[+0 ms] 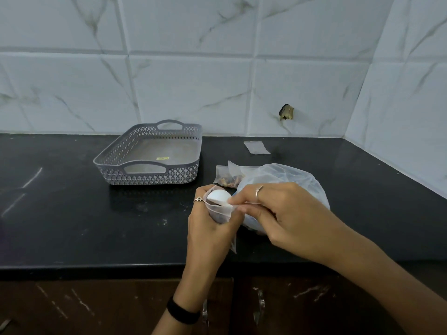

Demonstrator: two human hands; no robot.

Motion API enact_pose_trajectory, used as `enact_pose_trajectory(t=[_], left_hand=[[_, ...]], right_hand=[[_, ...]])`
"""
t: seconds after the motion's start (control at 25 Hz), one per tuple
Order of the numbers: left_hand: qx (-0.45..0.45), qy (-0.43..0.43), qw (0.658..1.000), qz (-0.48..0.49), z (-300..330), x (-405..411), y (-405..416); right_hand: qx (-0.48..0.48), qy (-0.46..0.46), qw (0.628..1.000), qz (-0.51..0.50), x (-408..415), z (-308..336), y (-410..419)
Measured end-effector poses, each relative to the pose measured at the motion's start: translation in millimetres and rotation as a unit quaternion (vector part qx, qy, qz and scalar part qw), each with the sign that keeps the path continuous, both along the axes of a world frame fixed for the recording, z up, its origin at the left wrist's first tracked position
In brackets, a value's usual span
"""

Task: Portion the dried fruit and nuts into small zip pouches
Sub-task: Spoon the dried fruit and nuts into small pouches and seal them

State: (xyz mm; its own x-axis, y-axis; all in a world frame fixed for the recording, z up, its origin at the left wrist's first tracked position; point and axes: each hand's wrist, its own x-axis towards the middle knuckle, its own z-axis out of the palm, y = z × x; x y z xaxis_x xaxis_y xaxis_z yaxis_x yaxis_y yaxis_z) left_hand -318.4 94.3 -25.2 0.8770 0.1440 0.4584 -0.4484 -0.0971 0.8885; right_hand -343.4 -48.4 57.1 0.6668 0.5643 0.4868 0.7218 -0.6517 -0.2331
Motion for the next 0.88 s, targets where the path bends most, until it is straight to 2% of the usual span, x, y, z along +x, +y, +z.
enact_pose_trajectory(t=[0.08, 0.16, 0.28, 0.36, 0.52, 0.6, 0.76, 0.88], left_hand=[[0.008, -0.003, 1.0, -0.002, 1.4, 0.3, 0.2], [0.03, -0.014, 0.999, 0.008, 2.9, 0.4, -0.1], [0.055, -0.034, 0.998, 0.017, 5.1, -1.5, -1.9], [0.065, -0.046, 0.997, 0.016, 6.1, -3.7, -4.4], [0.046, -0.055, 0.997, 0.005, 10.1, -9.2, -11.6], [0.035, -0.045, 0.998, -0.008, 10.8, -11.4, -14.2], [0.035, -0.036, 0.999, -0.01, 10.6, -13.5, -13.6], [0.046, -0.03, 0.998, -0.01, 10.8, -13.9, -12.4]], right_hand=[[0.124, 0.052, 0.991, -0.016, -2.8, 4.3, -2.9], [0.251, 0.113, 0.961, -0.027, -3.0, 11.0, -5.7], [0.345, 0.206, 0.915, -0.03, -1.4, 14.6, -8.5], [0.341, 0.235, 0.909, -0.053, 0.8, 10.5, -7.5], [0.26, 0.24, 0.926, -0.132, 3.2, -6.7, 3.8], [0.25, 0.244, 0.925, -0.152, 4.4, -13.0, 9.3], [0.261, 0.254, 0.917, -0.163, 7.8, -13.8, 15.2], [0.303, 0.287, 0.896, -0.154, 7.5, -12.0, 17.5]])
